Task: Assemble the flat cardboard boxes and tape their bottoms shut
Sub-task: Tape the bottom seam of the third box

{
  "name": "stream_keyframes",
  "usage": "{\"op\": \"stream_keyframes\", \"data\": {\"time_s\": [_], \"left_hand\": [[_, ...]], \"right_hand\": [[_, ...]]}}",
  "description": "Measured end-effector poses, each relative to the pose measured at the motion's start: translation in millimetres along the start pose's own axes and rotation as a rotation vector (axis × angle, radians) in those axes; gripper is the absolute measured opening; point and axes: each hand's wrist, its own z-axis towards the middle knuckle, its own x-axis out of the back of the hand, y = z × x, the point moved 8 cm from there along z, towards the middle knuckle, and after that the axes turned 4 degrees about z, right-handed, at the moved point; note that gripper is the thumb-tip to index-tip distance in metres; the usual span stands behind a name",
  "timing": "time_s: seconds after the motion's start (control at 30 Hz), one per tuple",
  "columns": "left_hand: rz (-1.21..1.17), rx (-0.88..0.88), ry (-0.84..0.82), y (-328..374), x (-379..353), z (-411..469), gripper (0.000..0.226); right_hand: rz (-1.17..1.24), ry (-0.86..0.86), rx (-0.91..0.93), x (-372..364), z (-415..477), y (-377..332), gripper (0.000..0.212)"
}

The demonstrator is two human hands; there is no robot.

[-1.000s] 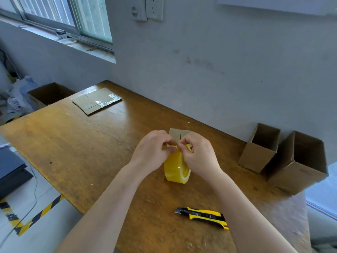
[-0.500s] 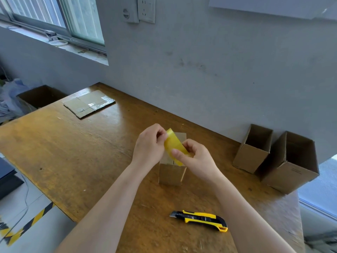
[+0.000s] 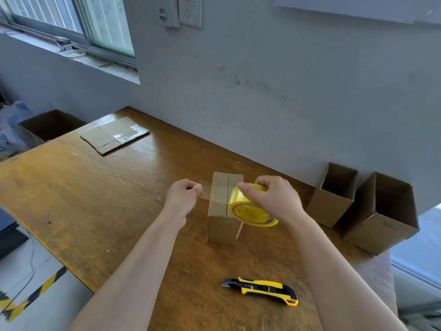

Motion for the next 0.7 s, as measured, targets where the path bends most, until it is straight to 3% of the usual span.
{"op": "stream_keyframes", "data": {"time_s": [0.1, 0.23, 0.7], "left_hand": [[-0.045, 0.097, -0.011, -18.5, -3.9, 3.8, 0.017], [-0.084, 0.216, -0.059, -42.0, -14.2, 9.8, 0.011], [-0.095, 0.327, -0.140, -72.5, -29.2, 27.1, 0.013]], "right_hand": [[-0.284, 0.074, 0.035, 3.5, 2.9, -8.5, 0.045], [-0.449, 0.043, 0.041, -5.6, 10.4, -13.0, 0.049], [-0.550, -0.039, -0.016, -22.9, 26.7, -15.0, 0.050]]}}
